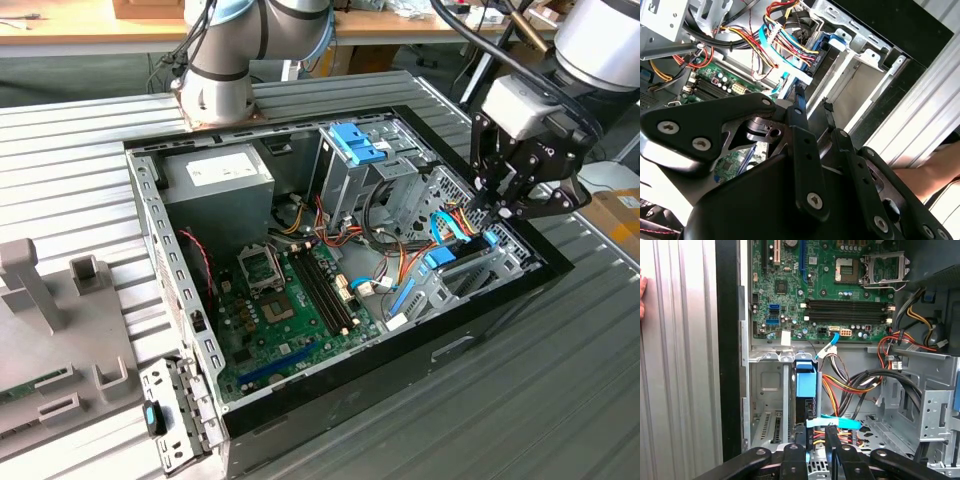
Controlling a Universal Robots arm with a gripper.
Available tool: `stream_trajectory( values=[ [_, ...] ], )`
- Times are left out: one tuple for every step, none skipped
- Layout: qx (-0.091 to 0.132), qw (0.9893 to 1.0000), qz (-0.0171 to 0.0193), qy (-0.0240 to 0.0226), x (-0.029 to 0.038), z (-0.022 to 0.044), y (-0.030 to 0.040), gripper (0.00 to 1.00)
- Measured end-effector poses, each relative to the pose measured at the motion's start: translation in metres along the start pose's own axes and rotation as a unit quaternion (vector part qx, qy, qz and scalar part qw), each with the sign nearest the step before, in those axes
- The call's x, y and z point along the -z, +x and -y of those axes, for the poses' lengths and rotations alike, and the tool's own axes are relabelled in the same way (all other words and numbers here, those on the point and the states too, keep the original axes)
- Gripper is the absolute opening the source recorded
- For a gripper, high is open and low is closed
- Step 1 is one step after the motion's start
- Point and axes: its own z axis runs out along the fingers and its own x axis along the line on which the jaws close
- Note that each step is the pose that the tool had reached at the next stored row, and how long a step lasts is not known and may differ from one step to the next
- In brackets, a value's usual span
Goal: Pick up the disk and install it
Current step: 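Insert the first disk wire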
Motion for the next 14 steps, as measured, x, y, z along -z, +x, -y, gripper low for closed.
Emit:
stream_trajectory(
  values=[
    [0.0, 1.0, -0.0035, -0.0005, 0.0, 0.0003, -0.0009, 0.3],
    [0.001, 1.0, -0.0078, -0.0013, -0.0003, 0.0005, -0.0022, 0.3],
    [0.001, 0.9999, -0.0119, -0.0027, -0.0003, 0.001, -0.0037, 0.3],
    [0.001, 0.9999, -0.014, -0.0048, -0.0005, 0.0015, -0.005, 0.3],
    [0.001, 0.9999, -0.0154, -0.0077, -0.0006, 0.0021, -0.0063, 0.3],
    [0.001, 0.9998, -0.0158, -0.0127, -0.0009, 0.0029, -0.0084, 0.3],
    [0.0, 0.9998, -0.0158, -0.0146, -0.0011, 0.0032, -0.0087, 0.3],
    [-0.001, 0.9997, -0.016, -0.016, -0.0011, 0.0036, -0.0088, 0.3],
    [-0.005, 0.9997, -0.0163, -0.0169, -0.0014, 0.0038, -0.0089, 0.3],
    [-0.009, 0.9997, -0.0166, -0.0182, -0.0017, 0.0038, -0.0091, 0.3],
    [-0.011, 0.9996, -0.0168, -0.0195, -0.0018, 0.0039, -0.0092, 0.3],
    [-0.013, 0.9996, -0.017, -0.0204, -0.0018, 0.004, -0.0092, 0.3],
    [-0.013, 0.9996, -0.017, -0.0207, -0.0018, 0.004, -0.0092, 0.3],
    [-0.013, 0.9996, -0.017, -0.0209, -0.0018, 0.004, -0.0092, 0.3]
  ],
)
